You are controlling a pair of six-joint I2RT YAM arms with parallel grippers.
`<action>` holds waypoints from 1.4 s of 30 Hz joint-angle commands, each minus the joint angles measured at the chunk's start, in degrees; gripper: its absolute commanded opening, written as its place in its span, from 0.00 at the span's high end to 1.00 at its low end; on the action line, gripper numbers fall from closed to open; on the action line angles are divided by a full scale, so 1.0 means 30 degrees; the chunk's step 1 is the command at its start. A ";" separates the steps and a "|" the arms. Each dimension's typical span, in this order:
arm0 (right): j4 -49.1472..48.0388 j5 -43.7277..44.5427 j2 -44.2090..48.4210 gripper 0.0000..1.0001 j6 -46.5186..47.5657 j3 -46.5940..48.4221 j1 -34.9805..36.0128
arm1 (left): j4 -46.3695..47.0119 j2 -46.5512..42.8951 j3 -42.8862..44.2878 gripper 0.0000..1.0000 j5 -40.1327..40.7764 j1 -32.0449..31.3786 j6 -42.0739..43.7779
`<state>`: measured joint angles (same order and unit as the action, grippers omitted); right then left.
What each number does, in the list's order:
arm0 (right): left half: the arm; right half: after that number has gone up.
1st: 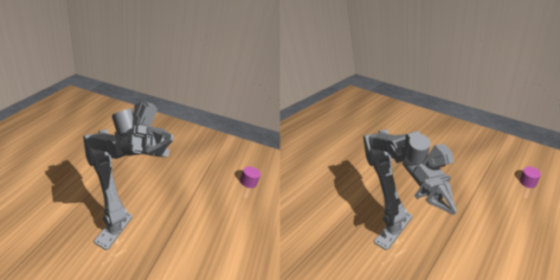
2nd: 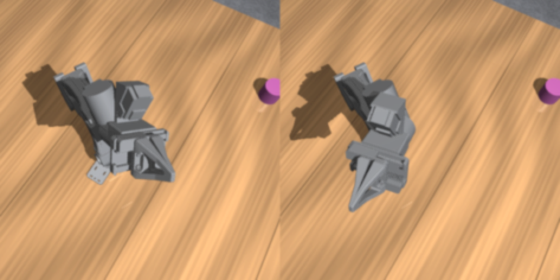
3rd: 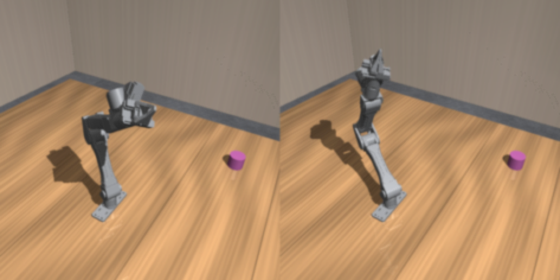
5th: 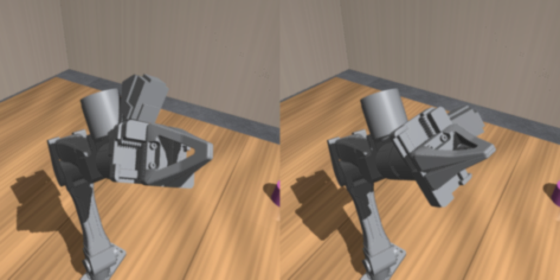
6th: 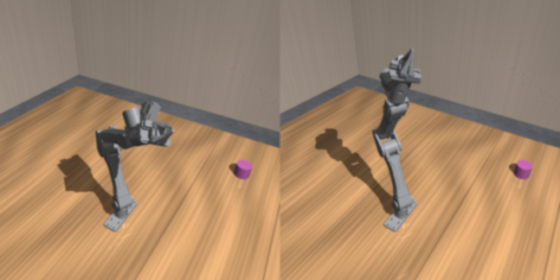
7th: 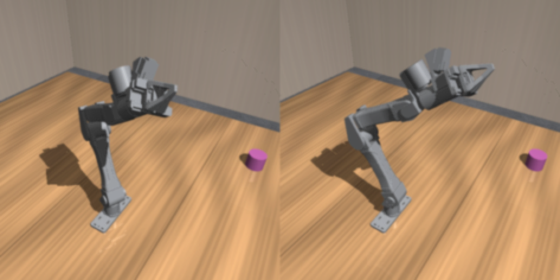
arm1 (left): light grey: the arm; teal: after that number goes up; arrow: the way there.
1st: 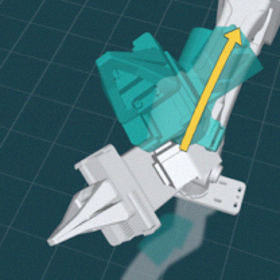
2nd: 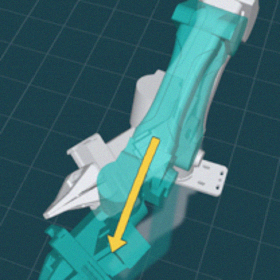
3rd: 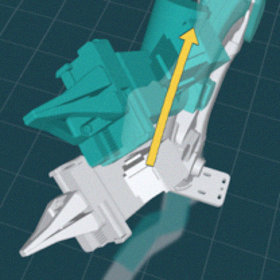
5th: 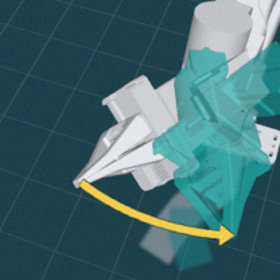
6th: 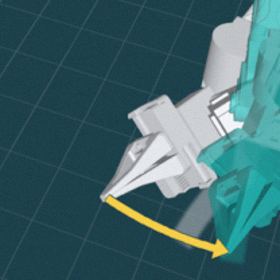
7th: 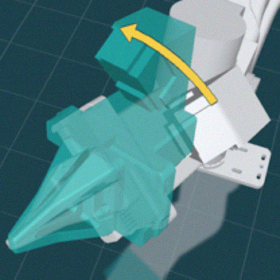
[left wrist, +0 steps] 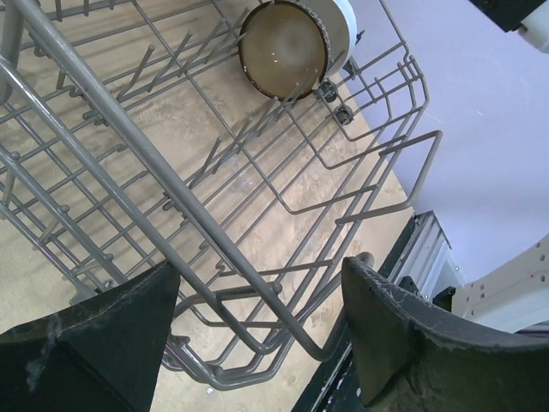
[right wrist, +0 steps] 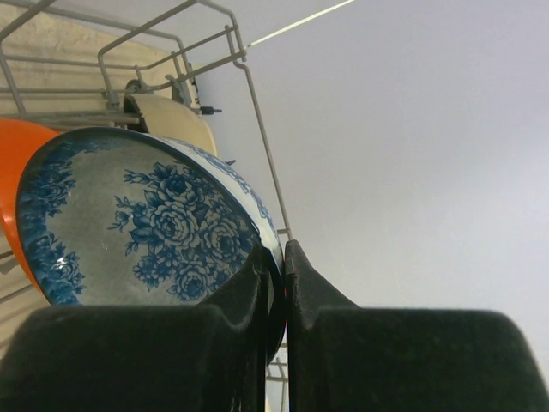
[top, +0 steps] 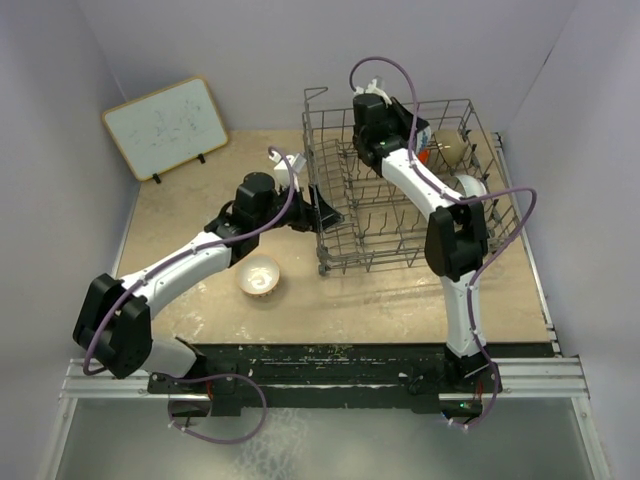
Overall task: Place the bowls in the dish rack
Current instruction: Adjust the dish rack at the center of the board.
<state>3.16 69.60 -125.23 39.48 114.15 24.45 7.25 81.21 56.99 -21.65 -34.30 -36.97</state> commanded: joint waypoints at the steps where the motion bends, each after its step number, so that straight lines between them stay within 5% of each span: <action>1: -0.6104 0.0860 0.1001 1.00 0.3753 -0.0192 0.0247 | 0.0590 -0.1024 -0.0261 0.21 -0.1259 -0.0348 0.0396; 16: -0.7595 0.0559 -0.2304 1.00 0.5659 0.1294 0.0786 | 0.0350 -0.1560 -0.0833 0.20 -0.1455 -0.0342 0.0772; 28: -1.7861 0.1260 -0.4025 1.00 1.5287 -0.0019 0.1051 | 0.0699 -0.1335 -0.1170 0.20 -0.1751 -0.0313 0.0877; 42: -1.6568 0.1168 -0.5860 0.91 1.5638 0.0461 0.1875 | 0.0632 -0.1609 -0.1315 0.20 -0.1866 -0.0313 0.0983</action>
<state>-45.21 71.16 -140.49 86.39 113.80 29.15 9.08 78.30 54.06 -22.96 -34.30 -36.32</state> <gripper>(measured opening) 0.076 0.803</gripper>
